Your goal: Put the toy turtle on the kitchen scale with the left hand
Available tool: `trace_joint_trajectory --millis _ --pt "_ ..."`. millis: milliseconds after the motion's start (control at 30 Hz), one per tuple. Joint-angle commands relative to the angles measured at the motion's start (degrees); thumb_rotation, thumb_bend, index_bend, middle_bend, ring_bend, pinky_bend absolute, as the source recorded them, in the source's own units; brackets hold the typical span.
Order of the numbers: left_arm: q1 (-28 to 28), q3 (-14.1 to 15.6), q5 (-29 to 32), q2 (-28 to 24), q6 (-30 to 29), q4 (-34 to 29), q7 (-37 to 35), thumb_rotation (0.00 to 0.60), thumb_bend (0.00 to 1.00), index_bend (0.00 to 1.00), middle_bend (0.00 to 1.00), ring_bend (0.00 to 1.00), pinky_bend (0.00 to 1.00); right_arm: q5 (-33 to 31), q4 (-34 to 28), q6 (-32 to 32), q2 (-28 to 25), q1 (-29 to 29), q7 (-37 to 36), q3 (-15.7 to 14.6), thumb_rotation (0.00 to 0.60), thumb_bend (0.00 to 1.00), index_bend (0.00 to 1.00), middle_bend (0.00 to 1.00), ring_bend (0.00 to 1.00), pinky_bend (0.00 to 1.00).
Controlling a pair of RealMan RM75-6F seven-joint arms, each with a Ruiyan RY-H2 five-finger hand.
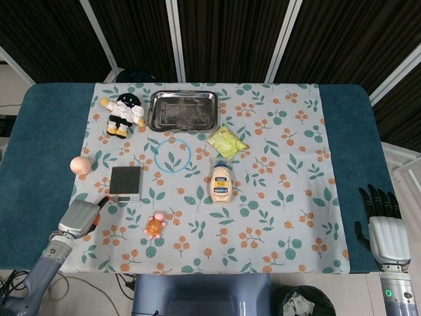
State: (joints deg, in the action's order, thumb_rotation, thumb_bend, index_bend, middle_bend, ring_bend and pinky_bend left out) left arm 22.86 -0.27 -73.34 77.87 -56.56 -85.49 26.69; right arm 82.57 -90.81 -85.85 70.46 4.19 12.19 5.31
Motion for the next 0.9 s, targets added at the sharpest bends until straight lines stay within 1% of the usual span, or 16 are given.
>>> trace_joint_trajectory --millis 33,900 --pt "0.28 -0.04 0.20 0.24 -0.04 0.03 0.54 0.600 0.67 0.19 0.77 0.72 0.67 -0.07 0.03 0.04 0.00 0.00 -0.02 0.02 0.600 0.54 0.00 0.00 0.01 0.00" --pt "0.87 0.81 1.97 0.38 -0.39 -0.19 1.76 0.600 0.67 0.19 0.77 0.72 0.66 -0.47 -0.02 -0.01 0.22 -0.02 0.25 0.20 0.600 0.54 0.00 0.00 0.01 0.00"
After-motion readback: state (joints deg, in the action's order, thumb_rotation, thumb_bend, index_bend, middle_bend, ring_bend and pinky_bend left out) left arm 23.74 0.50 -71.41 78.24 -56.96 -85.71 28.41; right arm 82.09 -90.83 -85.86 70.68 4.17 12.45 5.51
